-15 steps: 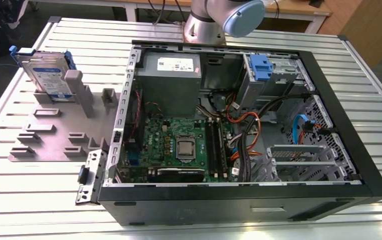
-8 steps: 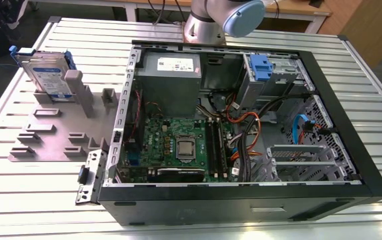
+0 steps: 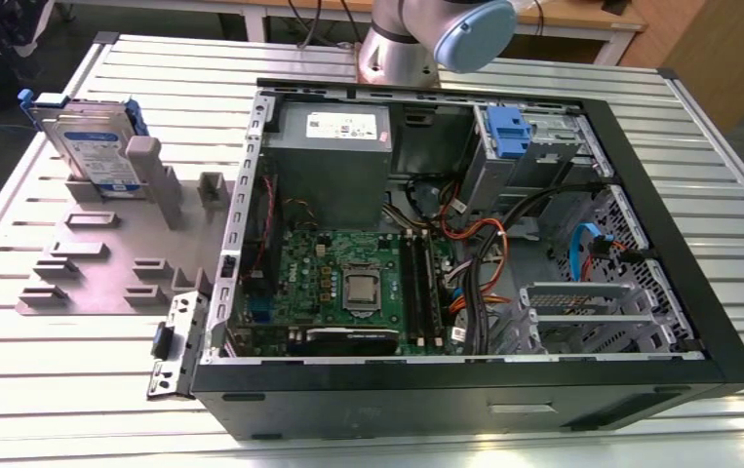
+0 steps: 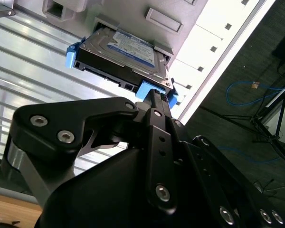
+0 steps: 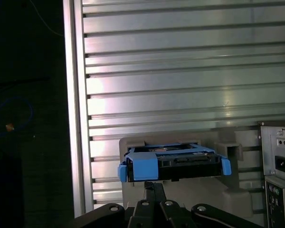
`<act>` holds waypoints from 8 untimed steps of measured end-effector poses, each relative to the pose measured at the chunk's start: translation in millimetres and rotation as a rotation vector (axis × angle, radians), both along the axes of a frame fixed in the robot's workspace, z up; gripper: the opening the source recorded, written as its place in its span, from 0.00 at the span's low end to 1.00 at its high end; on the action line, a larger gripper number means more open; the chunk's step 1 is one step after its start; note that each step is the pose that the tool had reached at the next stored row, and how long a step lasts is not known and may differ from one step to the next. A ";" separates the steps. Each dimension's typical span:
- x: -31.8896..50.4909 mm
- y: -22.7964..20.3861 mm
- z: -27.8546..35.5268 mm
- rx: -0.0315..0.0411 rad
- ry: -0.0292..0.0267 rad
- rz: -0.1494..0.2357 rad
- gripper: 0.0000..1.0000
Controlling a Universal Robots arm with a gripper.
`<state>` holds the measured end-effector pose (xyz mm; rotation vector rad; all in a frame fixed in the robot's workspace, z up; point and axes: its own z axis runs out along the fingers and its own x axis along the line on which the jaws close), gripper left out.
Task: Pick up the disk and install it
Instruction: 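Pick up the disk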
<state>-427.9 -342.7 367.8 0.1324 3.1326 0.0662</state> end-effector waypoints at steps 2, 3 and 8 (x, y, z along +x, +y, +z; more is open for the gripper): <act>0.0 0.0 0.0 0.0000 0.0000 0.001 0.11; 0.0 0.0 0.0 0.0000 0.0000 0.005 0.11; 0.0 0.0 -0.1 0.0000 -0.0001 0.065 0.11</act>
